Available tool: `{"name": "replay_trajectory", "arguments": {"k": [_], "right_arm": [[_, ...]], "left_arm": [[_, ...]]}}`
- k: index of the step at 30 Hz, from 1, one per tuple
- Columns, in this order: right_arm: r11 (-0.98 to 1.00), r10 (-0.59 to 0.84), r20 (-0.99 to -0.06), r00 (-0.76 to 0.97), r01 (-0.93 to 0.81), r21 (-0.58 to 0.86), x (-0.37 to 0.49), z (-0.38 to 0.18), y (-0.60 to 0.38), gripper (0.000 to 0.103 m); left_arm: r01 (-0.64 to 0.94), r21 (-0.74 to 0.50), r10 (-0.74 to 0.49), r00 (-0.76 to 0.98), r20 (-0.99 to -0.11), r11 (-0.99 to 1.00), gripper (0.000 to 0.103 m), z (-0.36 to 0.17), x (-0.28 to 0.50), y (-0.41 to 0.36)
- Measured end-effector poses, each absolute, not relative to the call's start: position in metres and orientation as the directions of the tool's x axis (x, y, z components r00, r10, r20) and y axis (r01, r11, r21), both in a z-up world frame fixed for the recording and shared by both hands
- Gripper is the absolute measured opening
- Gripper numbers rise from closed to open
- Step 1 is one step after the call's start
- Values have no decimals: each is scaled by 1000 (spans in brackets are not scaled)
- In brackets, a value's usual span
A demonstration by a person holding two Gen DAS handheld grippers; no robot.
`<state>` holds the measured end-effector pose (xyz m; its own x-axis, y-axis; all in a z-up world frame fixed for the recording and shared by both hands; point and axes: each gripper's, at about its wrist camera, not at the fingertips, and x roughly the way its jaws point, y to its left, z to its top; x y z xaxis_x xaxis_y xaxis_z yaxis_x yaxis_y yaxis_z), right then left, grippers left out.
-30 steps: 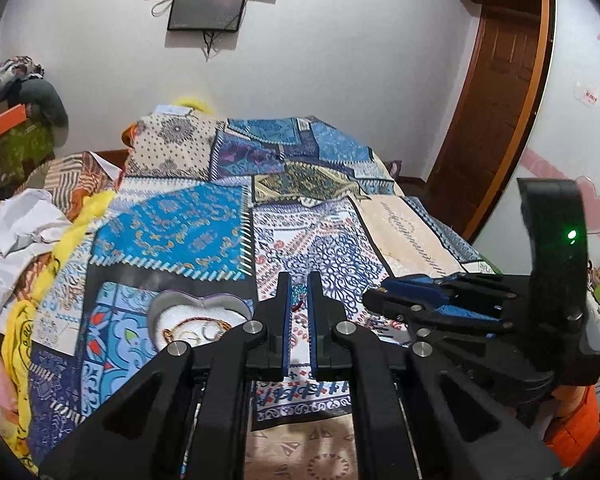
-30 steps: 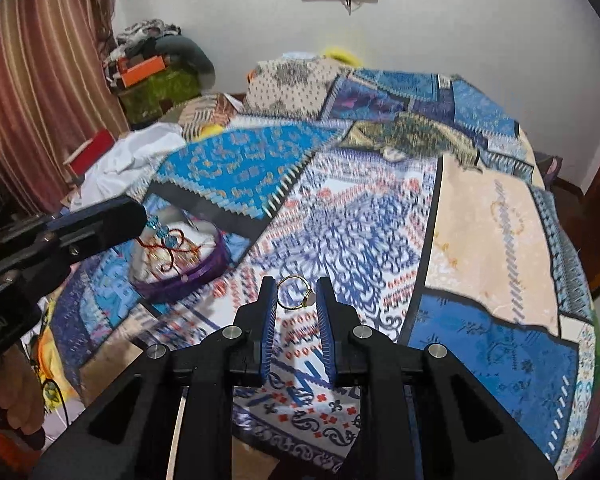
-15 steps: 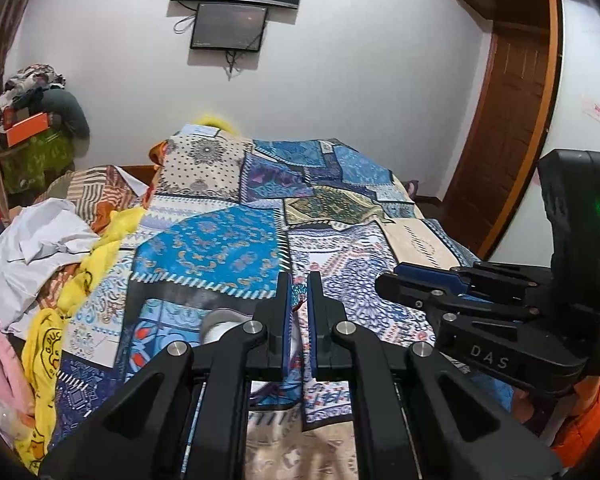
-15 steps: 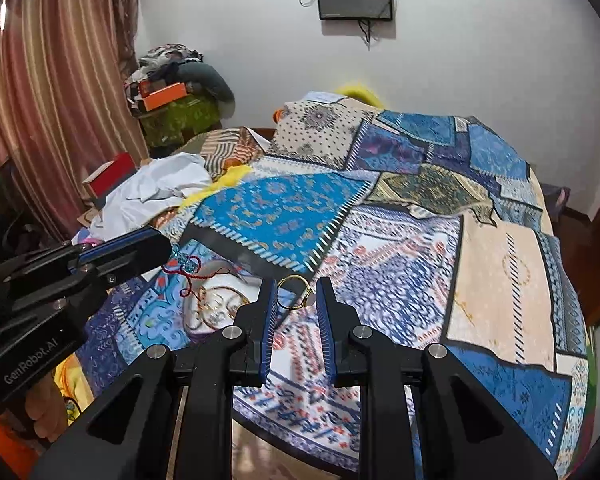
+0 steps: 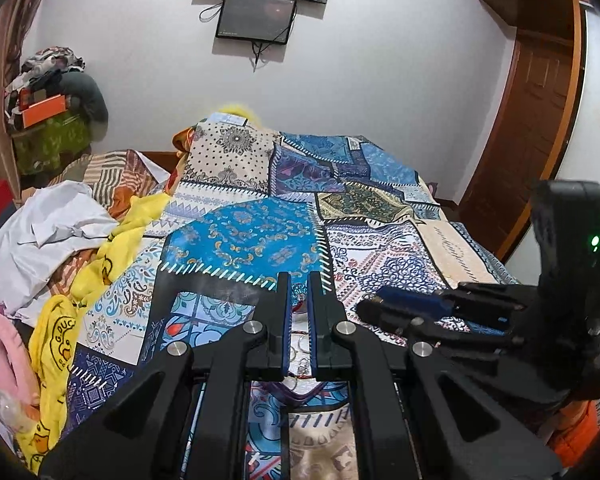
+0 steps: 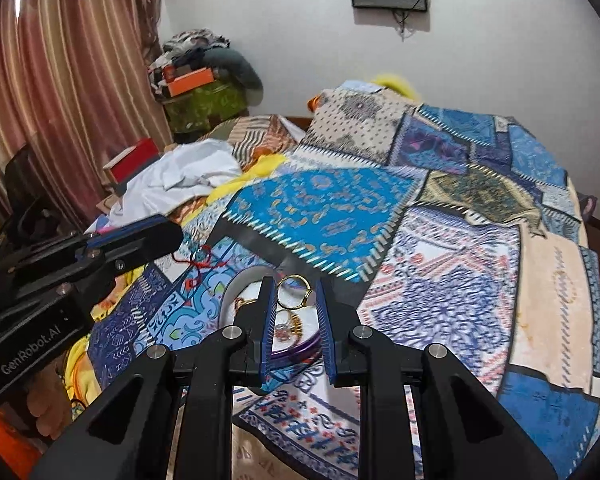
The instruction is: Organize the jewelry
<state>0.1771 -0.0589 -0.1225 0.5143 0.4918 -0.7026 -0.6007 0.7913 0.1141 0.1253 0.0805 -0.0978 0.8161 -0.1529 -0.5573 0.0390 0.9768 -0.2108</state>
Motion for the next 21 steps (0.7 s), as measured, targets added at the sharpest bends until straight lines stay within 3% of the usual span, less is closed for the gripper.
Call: {"name": "replay_trajectory", "arguments": {"k": [21], "right_arm": [[757, 458, -793, 402, -645, 110, 189, -166, -28, 18]], "left_arm": [[40, -278, -217, 736, -641, 960, 5, -148, 163, 90]]}}
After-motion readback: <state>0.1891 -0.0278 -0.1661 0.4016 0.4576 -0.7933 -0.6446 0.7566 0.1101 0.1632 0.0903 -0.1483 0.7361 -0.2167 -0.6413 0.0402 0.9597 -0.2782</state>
